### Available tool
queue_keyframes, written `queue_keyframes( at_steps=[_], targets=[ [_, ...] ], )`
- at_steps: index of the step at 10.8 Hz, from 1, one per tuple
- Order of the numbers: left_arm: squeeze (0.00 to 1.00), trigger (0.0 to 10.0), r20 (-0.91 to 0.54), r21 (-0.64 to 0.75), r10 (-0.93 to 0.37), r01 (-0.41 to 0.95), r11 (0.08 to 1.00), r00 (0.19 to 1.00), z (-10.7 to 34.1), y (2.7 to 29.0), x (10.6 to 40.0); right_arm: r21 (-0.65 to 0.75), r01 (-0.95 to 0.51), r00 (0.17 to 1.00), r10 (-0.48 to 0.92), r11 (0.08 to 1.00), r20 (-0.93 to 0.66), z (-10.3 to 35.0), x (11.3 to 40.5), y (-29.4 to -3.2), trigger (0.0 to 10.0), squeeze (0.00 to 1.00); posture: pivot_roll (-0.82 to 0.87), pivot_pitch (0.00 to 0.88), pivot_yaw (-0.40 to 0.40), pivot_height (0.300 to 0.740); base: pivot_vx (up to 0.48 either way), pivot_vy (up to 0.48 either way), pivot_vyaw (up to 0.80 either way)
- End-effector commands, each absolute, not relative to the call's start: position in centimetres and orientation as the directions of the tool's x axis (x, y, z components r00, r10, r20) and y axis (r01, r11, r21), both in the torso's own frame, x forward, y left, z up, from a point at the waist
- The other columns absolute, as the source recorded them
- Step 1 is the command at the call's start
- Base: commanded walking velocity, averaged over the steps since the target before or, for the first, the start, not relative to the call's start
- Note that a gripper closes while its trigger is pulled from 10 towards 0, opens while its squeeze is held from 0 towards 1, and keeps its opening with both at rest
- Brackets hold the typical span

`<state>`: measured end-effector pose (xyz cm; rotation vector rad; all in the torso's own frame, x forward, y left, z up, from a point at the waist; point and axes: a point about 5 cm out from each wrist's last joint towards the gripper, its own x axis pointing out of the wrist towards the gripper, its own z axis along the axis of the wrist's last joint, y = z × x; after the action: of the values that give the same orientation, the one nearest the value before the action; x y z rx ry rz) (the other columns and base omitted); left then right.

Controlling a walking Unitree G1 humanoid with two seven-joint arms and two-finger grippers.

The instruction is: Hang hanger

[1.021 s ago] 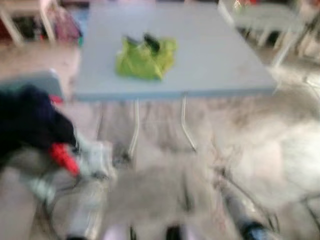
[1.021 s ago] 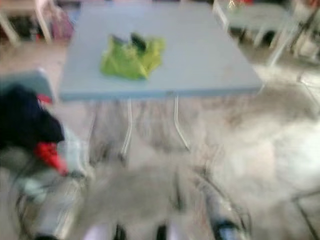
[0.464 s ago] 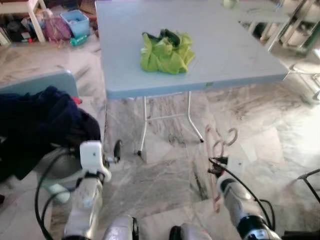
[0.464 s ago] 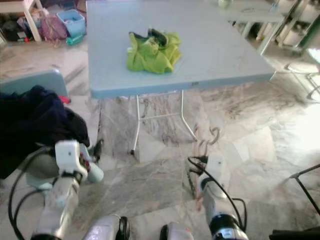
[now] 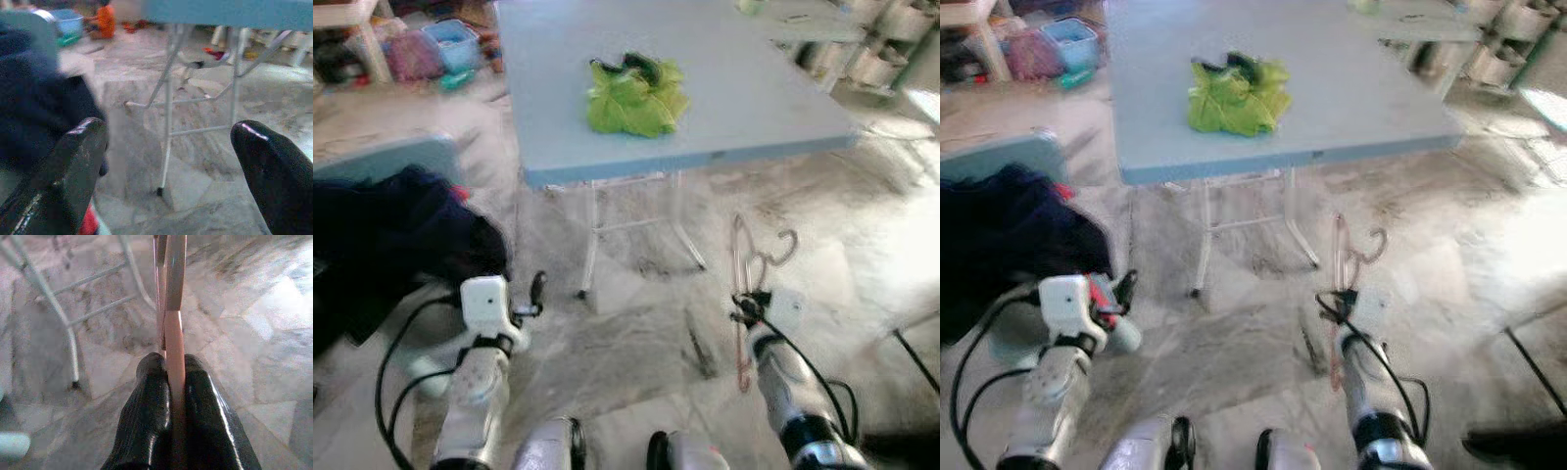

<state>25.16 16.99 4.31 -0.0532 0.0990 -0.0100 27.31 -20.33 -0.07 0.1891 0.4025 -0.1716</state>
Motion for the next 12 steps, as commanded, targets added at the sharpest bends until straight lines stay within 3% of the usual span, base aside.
queue_keyframes(
  at_steps=[1,3,6,9,12],
  targets=[
    [0.0,10.0,-0.068,-0.062,-0.029,0.025,0.998,0.997,5.1,16.6,25.8,0.12,0.235,0.906,-0.172,0.965,-0.387,0.2,27.3,-21.2,10.0,0.0,0.07,0.125,-0.064,0.74,0.0,0.439,-0.8],
    [0.0,10.0,-0.018,-0.068,-0.072,0.07,0.995,0.997,6.3,16.1,26.4,0.093,0.285,0.899,-0.233,0.954,-0.371,0.5,27.4,-22.0,10.0,0.0,0.07,0.117,-0.056,0.74,0.324,0.336,-0.8],
    [0.0,10.0,-0.022,-0.06,-0.09,0.089,0.994,0.996,6.2,15.7,26.6,0.114,0.29,0.909,-0.236,0.95,-0.345,0.8,27.6,-21.9,10.0,0.0,0.07,0.102,-0.053,0.74,0.443,0.0,-0.8],
    [0.0,10.0,-0.059,-0.049,-0.112,0.109,0.993,0.992,5.1,15.7,25.9,0.089,0.264,0.93,-0.229,0.96,-0.288,1.5,28.0,-21.4,10.0,0.0,0.07,0.09,-0.043,0.74,0.461,0.0,0.0],
    [0.0,10.0,-0.05,-0.066,-0.098,0.095,0.993,0.994,5.4,15.8,26.2,0.096,0.264,0.932,-0.228,0.96,-0.281,1.5,28.0,-21.0,10.0,0.0,0.08,0.091,-0.038,0.74,0.0,0.0,0.0]
  ],
)
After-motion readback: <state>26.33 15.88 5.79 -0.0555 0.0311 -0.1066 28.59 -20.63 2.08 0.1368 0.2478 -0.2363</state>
